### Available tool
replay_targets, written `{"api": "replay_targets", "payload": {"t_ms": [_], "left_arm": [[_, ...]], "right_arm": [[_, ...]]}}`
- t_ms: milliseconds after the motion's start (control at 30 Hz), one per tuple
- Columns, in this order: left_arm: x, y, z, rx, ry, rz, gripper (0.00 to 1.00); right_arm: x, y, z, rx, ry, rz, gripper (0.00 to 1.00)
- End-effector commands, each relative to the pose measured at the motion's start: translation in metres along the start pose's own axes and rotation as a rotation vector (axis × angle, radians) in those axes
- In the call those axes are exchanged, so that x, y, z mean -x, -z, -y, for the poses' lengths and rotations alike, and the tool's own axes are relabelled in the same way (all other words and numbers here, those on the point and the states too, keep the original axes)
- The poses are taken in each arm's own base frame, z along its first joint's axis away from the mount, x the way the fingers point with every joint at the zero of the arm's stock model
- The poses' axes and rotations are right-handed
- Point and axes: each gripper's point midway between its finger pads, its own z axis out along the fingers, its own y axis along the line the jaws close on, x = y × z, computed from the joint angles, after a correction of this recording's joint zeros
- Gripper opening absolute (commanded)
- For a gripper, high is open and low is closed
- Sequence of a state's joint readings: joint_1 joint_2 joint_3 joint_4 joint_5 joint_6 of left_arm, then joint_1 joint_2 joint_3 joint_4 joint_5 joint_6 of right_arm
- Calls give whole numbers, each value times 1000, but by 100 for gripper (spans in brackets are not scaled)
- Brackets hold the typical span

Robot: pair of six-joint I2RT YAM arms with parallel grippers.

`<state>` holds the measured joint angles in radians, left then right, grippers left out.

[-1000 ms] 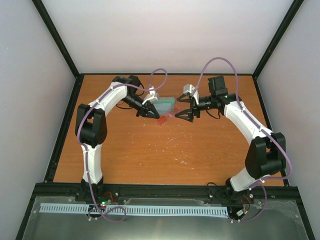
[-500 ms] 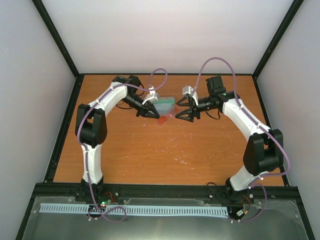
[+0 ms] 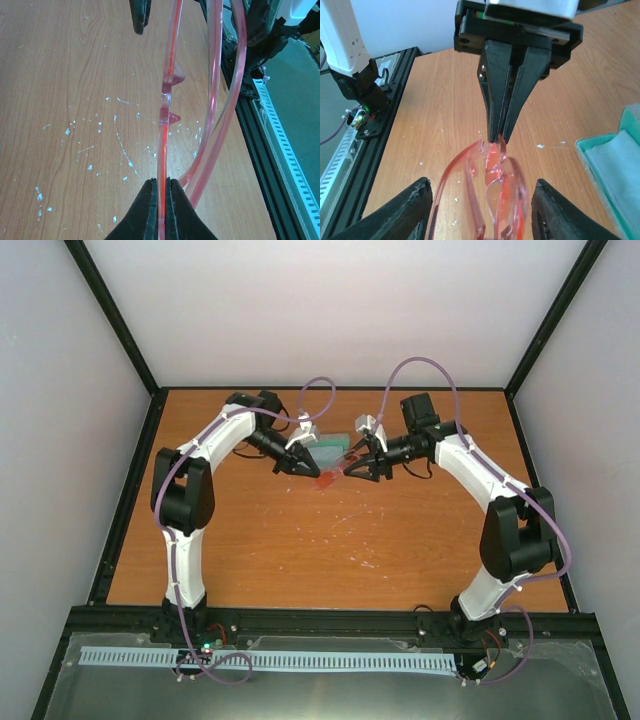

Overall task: Organize the sunglasses
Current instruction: Fold the sunglasses.

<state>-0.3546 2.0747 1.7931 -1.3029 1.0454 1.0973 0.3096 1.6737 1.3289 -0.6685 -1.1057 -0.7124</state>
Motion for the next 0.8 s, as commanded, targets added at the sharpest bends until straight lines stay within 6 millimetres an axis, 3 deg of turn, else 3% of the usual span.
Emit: {"api": "replay_targets", "payload": {"t_ms": [0,300,767], "left_arm": [[23,8,9,-2,-49,51,1],[23,8,11,-4,-50,52,1],[25,8,9,0,-56,51,4]], "right_arm": [[11,-4,4,4,26,6,50],[10,-9,4,26,13,-3,29],[5,-10,-5,64,-32,-21,17]]}}
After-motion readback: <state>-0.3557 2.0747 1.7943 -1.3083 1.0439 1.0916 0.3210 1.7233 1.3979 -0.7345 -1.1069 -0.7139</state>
